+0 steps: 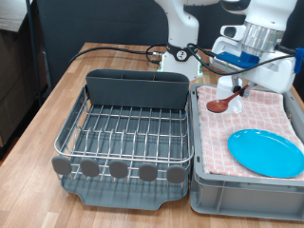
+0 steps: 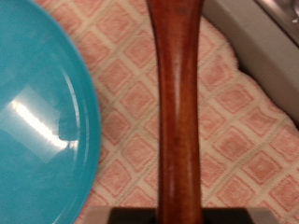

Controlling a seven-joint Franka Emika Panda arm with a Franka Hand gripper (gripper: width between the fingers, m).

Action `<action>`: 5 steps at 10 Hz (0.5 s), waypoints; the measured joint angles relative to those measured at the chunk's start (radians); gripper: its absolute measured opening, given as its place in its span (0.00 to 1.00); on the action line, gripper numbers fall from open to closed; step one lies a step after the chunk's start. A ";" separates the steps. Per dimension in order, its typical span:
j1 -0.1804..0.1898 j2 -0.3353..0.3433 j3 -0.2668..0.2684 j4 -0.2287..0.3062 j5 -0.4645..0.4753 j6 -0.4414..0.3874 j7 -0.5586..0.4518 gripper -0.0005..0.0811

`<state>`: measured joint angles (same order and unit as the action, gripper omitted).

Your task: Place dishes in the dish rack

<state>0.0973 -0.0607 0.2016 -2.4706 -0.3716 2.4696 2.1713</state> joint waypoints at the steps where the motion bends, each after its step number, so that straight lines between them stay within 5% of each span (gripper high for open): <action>1: -0.003 -0.032 -0.009 -0.023 0.008 -0.017 0.039 0.12; 5: -0.007 -0.090 -0.018 -0.051 0.014 -0.104 0.113 0.12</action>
<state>0.0908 -0.1505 0.1835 -2.5214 -0.3577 2.3658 2.2839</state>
